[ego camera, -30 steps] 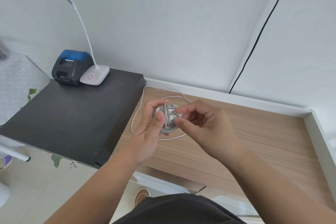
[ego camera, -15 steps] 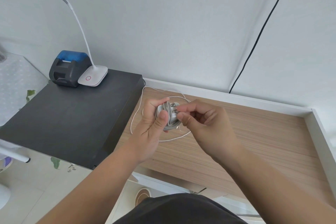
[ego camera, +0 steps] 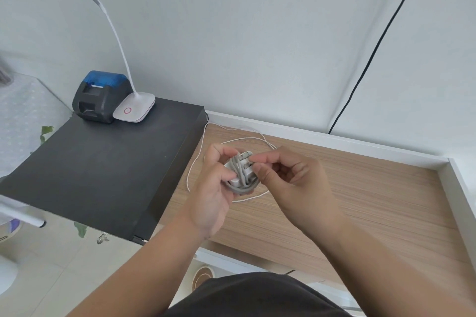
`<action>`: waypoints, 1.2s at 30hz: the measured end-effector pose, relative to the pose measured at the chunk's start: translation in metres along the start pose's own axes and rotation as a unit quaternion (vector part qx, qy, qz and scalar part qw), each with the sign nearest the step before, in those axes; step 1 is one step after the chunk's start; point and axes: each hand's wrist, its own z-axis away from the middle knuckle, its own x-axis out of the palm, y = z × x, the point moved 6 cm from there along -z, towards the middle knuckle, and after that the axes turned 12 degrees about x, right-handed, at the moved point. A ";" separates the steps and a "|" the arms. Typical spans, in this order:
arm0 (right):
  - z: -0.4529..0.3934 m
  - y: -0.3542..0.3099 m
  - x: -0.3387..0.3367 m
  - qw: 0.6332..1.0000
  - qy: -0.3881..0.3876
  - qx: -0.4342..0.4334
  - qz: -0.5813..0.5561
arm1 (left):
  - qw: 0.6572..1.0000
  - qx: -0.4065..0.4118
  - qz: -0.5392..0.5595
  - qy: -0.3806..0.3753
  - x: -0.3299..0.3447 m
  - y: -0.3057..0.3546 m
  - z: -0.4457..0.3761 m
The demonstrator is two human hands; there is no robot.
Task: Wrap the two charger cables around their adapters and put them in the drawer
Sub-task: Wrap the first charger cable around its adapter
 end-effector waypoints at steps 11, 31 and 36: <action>-0.003 -0.001 -0.003 1.000 -0.012 -0.001 0.017 | 0.998 0.017 -0.060 -0.003 -0.005 0.001 -0.001; -0.010 0.008 -0.010 0.999 -0.019 0.030 0.016 | 0.995 0.061 -0.082 -0.016 -0.005 0.004 0.000; -0.008 -0.003 -0.005 0.995 -0.019 0.004 0.094 | 0.997 0.051 -0.057 0.004 -0.003 0.002 0.000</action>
